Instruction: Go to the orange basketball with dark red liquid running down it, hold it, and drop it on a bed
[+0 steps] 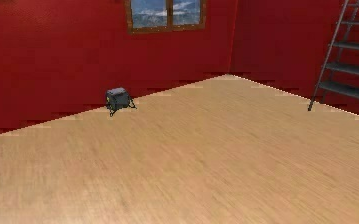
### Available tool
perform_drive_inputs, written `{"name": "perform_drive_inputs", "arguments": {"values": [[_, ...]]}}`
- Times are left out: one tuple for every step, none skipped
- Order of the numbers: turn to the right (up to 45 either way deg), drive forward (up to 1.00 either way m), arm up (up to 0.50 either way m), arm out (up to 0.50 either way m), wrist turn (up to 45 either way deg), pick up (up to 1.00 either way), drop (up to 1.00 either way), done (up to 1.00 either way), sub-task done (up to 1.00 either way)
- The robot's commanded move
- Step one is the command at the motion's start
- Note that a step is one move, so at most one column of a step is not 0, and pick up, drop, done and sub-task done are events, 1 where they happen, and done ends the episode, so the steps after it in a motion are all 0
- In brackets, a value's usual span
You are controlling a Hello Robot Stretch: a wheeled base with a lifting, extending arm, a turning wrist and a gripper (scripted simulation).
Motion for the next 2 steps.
{"name": "perform_drive_inputs", "arguments": {"values": [[0.0,0.00,-0.30,0.00,0.0,0.00,0.00,0.00,0.00],[0.0,0.00,0.00,0.00,0.0,1.00,0.00,0.00,0.00]]}}
